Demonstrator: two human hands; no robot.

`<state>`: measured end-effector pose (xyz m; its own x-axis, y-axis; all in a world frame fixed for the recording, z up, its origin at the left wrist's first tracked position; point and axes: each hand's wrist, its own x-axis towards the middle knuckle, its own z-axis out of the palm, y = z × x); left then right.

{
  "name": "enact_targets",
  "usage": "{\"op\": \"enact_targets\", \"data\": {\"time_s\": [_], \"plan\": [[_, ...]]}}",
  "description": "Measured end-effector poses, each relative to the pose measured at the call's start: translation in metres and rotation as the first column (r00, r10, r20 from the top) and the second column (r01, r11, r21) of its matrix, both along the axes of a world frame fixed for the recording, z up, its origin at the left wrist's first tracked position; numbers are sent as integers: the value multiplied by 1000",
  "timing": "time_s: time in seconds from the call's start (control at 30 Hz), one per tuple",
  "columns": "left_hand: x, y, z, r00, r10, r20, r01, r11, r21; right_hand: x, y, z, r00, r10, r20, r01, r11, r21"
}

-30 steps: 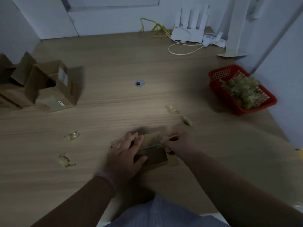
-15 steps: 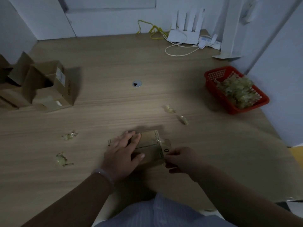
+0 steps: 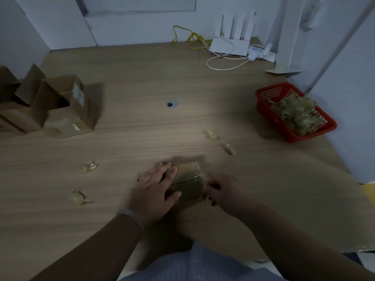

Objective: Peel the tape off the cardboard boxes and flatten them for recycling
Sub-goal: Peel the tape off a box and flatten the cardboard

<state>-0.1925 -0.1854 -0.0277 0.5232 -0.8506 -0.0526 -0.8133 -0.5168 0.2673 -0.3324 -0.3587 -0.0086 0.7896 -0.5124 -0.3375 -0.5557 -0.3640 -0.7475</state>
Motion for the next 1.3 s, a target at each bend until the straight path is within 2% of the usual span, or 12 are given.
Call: {"op": "enact_targets", "data": {"time_s": [0.07,0.33,0.4,0.53,0.67,0.87,0.97,1.1,1.23,1.3], "plan": [[0,0,1,1000,-9,-2,9,1000,-9,6,-1,-1,1000,-12,23,12,1000,-25],[0,-1,2,1000,-16,-13,16,999,-28,15,3,-16,987,0,163,50,951,-306],[1,0,1,1000,-15,-4,15,1000,-10,17,1,-18,984,-37,177,88,953,-289],[-1,0,1,1000,1,-25,-2,999,-42,19,-10,-11,981,-142,135,160,978,-134],[0,0,2,1000,10,-26,-11,999,-39,19,-14,-2,1000,2,0,-2,985,-173],[-1,-1,2,1000,14,2,-14,999,-41,27,-3,11,983,183,11,-170,935,-313],[0,-1,1,1000,11,3,-10,999,-31,29,-2,11,984,174,31,-157,942,-297],[1,0,-1,1000,-4,-6,4,1000,-10,31,-6,12,993,112,27,-105,978,-182],[1,0,2,999,-10,-38,9,1000,-7,36,1,20,967,253,14,-239,929,-283],[0,-1,4,999,-9,-53,8,1000,-11,39,4,21,961,272,40,-252,930,-268]]}}
